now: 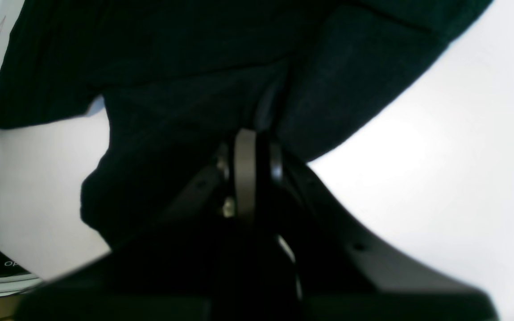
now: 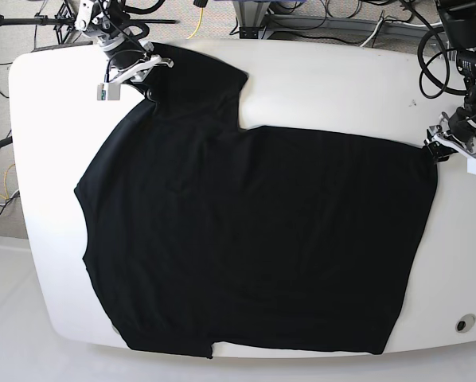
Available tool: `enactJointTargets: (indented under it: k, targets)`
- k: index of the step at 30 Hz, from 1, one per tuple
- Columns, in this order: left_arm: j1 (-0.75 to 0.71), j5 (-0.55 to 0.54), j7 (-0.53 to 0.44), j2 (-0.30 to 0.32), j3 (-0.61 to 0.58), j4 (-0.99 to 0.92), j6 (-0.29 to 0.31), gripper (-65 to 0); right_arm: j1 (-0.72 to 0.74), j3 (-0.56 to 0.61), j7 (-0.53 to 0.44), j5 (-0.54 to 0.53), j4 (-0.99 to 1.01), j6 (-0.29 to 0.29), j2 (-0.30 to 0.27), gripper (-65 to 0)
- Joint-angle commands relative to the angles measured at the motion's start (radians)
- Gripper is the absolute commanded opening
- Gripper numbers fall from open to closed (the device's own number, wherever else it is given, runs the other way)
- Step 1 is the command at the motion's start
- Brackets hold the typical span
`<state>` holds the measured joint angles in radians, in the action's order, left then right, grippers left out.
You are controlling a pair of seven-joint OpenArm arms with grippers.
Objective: Fold the T-shirt properly
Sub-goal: 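Move the left gripper to the shirt's other shoulder corner and grasp it, then lift both shoulder corners and pull the shirt toward the robot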
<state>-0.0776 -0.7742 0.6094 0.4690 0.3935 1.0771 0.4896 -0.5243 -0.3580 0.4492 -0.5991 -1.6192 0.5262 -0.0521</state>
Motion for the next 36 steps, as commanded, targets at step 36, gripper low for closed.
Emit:
enactJointTargets:
  k: [36]
  targets:
    - [-0.057,-0.092,0.126,0.041,0.058,0.060,0.036,-65.0,-0.044,-0.085,0.074,0.009,-0.089,0.002,-0.008,-65.0]
